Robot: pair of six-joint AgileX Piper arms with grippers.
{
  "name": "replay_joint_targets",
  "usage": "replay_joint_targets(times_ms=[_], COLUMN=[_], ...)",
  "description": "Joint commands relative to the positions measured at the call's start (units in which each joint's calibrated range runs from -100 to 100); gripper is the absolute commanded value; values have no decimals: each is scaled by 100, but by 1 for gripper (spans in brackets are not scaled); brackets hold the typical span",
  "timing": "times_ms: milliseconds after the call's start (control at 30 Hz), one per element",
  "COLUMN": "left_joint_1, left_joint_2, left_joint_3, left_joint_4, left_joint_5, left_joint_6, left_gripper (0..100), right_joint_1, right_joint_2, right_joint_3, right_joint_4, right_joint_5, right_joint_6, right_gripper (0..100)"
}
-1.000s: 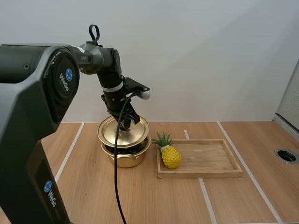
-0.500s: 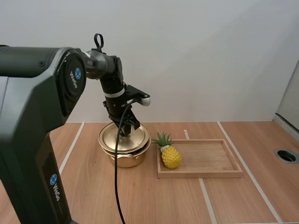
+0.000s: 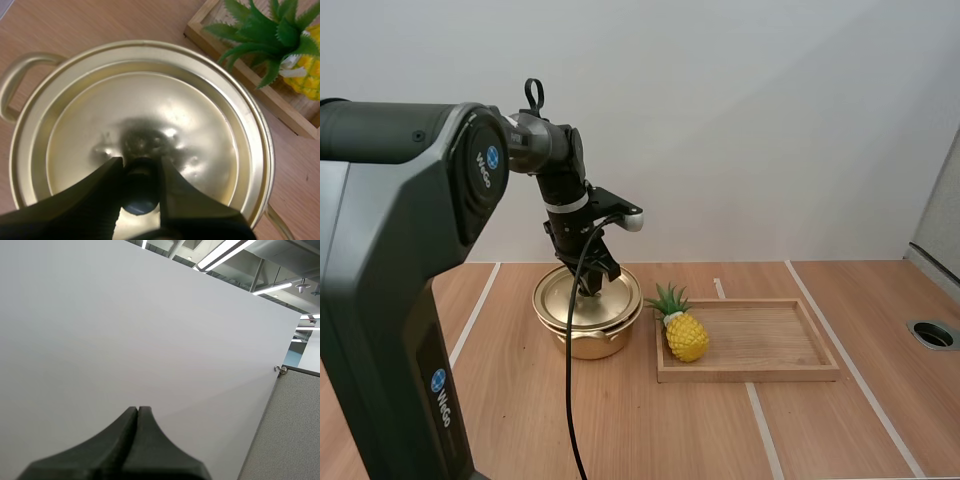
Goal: Open the pot, put the grape inside, and close it
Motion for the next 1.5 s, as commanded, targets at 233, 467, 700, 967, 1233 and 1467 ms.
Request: replay_joint_targets(times_ms=[233, 467, 700, 967, 1233, 1467], left_joint_1=[-6, -6, -6, -6, -6, -6], left_joint_2=[120, 120, 120, 120, 96, -115], left_joint_3=[11, 11, 11, 11, -244, -986], left_joint_4=[-216, -423, -423, -423, -363, -290], left_joint_5=[-3, 227, 461, 497, 787, 787], left_joint_6=[77, 77, 77, 31, -292, -638], left_gripper=[0, 0, 0, 4, 100, 100], right_joint_1=[-23, -23, -23, -23, -23, -23], right_joint_2=[-40, -40, -40, -40, -40, 8], right_joint_3=[-53, -53, -53, -53, -53, -53], right_joint_4=[-49, -49, -49, -49, 47, 60], right_joint_5=[-174, -174, -174, -174, -178, -178], right_joint_6=[-9, -9, -9, -9, -9, -9], right_gripper=[0, 0, 0, 0, 0, 0])
